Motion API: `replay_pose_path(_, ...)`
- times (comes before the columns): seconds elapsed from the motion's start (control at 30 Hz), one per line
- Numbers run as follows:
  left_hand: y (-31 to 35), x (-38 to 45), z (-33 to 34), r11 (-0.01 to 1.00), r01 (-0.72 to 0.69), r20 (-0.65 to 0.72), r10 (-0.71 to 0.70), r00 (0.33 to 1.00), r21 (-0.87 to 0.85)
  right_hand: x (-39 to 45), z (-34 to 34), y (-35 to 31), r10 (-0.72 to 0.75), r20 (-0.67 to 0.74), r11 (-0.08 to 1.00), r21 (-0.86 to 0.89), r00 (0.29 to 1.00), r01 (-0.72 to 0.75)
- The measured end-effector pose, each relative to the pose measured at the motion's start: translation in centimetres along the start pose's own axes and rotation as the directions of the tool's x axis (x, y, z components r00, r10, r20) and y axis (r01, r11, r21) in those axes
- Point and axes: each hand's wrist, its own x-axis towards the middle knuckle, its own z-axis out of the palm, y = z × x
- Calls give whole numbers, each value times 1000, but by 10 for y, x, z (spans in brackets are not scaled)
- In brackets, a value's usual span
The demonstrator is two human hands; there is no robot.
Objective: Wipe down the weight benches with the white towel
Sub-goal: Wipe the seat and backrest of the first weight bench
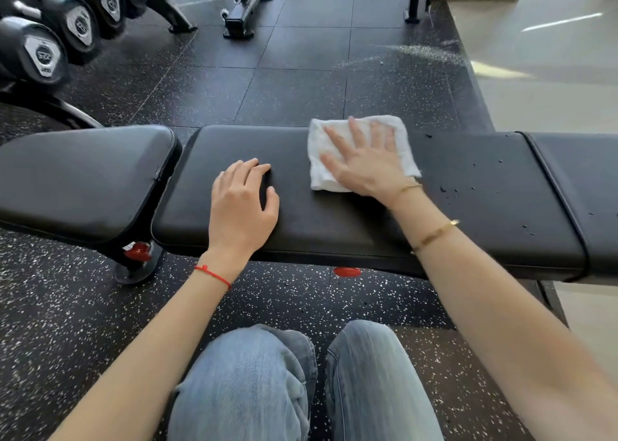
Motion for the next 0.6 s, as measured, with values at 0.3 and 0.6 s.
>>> replay_pose_path(0.3,-6,-2,0,1000,-3,-11,3,1000,-27,-59,7,32,-169,-69,986,-9,983,169)
replay_pose_path(0.6,0,-1,2,1000,16,-29,-15,999,22,4,4,-31,-140,3,989,-38,990,140)
